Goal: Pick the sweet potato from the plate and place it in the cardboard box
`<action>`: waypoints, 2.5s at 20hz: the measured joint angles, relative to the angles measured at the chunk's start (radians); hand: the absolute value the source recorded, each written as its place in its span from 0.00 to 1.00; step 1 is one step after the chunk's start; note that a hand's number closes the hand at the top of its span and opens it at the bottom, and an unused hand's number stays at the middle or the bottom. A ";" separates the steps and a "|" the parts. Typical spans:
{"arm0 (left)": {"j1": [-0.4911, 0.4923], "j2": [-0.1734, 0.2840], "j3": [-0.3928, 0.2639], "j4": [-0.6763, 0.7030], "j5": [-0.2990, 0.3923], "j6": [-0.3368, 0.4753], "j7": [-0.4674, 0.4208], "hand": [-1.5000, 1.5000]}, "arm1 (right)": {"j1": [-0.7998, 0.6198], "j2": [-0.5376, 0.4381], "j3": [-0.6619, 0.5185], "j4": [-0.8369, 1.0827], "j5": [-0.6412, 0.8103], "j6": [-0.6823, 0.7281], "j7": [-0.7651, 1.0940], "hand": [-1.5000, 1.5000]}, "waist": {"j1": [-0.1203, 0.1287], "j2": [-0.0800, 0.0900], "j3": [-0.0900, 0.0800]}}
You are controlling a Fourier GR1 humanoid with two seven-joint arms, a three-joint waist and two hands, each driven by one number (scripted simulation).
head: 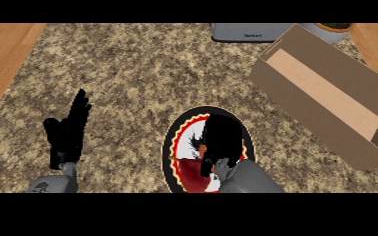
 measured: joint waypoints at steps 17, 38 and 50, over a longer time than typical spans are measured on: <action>-0.015 -0.007 0.023 -0.001 -0.015 -0.009 0.017 0.50 | -0.023 -0.009 0.044 -0.415 0.276 0.071 0.103 1.00 | -0.009 0.004 0.002; -0.026 -0.020 0.032 0.019 -0.026 -0.017 0.010 0.50 | -0.150 -0.151 -0.509 -0.678 0.301 0.367 -0.095 1.00 | -0.004 0.008 0.002; -0.042 -0.026 0.044 0.032 -0.032 -0.030 0.004 0.50 | -0.173 -0.295 -0.809 -0.197 0.177 0.063 -0.446 1.00 | 0.007 0.012 0.003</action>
